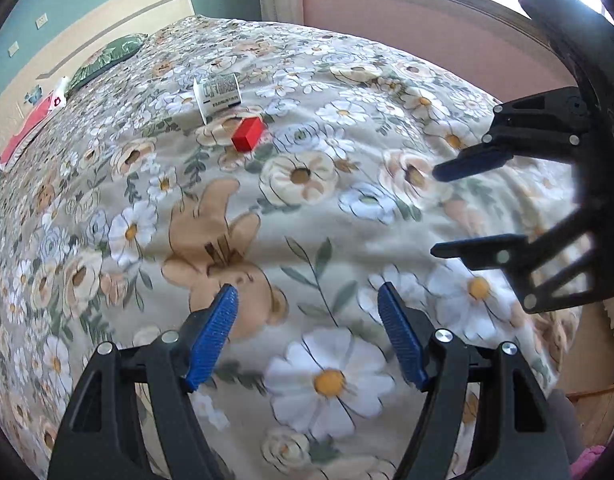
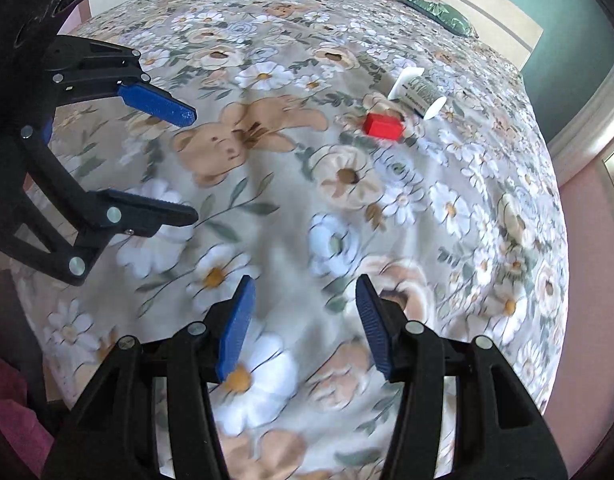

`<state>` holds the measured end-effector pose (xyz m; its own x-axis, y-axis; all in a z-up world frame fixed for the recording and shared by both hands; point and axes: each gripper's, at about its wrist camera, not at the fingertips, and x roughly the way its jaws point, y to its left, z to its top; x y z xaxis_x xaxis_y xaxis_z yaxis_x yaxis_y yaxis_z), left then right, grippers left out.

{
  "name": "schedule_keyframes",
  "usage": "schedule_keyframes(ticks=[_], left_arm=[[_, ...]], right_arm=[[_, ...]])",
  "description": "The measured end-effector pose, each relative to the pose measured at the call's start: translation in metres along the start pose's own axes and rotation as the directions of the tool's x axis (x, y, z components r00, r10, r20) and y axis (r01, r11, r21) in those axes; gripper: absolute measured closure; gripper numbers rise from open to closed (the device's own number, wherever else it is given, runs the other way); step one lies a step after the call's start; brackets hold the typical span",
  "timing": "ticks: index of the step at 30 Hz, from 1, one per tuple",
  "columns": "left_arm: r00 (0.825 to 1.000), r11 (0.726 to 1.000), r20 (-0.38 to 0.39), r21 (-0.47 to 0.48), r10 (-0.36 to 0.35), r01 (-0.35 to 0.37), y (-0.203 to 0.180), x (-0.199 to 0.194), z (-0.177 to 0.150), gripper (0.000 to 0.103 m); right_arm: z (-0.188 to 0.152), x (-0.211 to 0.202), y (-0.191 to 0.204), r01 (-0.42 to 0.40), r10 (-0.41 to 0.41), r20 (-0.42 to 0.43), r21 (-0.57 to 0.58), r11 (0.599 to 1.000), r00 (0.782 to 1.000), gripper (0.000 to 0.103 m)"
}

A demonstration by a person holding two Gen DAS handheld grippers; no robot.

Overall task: Collect trash
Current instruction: 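Raise both open tools from the bin and move them over the bed, then grasp the red block with the left tool while the right tool grasps the yogurt cup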

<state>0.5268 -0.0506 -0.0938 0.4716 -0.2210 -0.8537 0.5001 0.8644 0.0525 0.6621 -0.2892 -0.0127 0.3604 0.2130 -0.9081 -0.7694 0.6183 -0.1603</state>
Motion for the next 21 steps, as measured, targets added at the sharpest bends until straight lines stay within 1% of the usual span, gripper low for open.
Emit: schedule_keyframes(ticks=[2, 4, 5, 8, 9, 11, 15, 18, 21], left_arm=[[1.0, 1.0, 0.009, 0.019, 0.024, -0.024, 0.016, 0.019, 0.027, 0.028], [1.0, 0.999, 0.01, 0.032, 0.027, -0.027, 0.029, 0.036, 0.05, 0.028], [1.0, 0.999, 0.003, 0.028, 0.022, -0.022, 0.036, 0.044, 0.06, 0.028], [1.0, 1.0, -0.018, -0.002, -0.021, 0.021, 0.055, 0.067, 0.087, 0.028], [0.999, 0.999, -0.025, -0.009, -0.034, 0.033, 0.06, 0.074, 0.095, 0.028], [0.998, 0.998, -0.035, -0.019, -0.054, 0.053, 0.066, 0.089, 0.106, 0.028], [0.994, 0.995, -0.054, -0.044, -0.092, 0.09, 0.076, 0.116, 0.119, 0.028], [0.991, 0.991, -0.035, -0.048, -0.13, 0.128, 0.079, 0.13, 0.126, 0.028], [0.991, 0.991, -0.027, -0.043, -0.129, 0.128, 0.08, 0.143, 0.132, 0.029]], right_arm=[[0.026, 0.018, -0.026, 0.028, -0.028, 0.006, -0.005, 1.0, 1.0, 0.05], [0.053, 0.032, -0.055, 0.044, -0.044, 0.003, 0.008, 0.999, 0.999, 0.05], [0.066, 0.038, -0.069, 0.044, -0.044, 0.009, 0.012, 0.999, 0.999, 0.05], [0.098, 0.049, -0.1, 0.028, -0.029, 0.022, 0.024, 0.999, 0.999, 0.049], [0.11, 0.054, -0.111, 0.02, -0.021, 0.024, 0.028, 0.999, 0.999, 0.047], [0.128, 0.064, -0.127, -0.001, 0.0, 0.031, 0.023, 1.0, 1.0, 0.042], [0.158, 0.089, -0.148, -0.033, 0.034, 0.034, -0.027, 0.999, 0.999, 0.042], [0.176, 0.113, -0.156, -0.047, 0.05, 0.035, -0.084, 0.995, 0.998, 0.042], [0.193, 0.141, -0.166, -0.06, 0.065, 0.031, -0.116, 0.991, 0.997, 0.042]])
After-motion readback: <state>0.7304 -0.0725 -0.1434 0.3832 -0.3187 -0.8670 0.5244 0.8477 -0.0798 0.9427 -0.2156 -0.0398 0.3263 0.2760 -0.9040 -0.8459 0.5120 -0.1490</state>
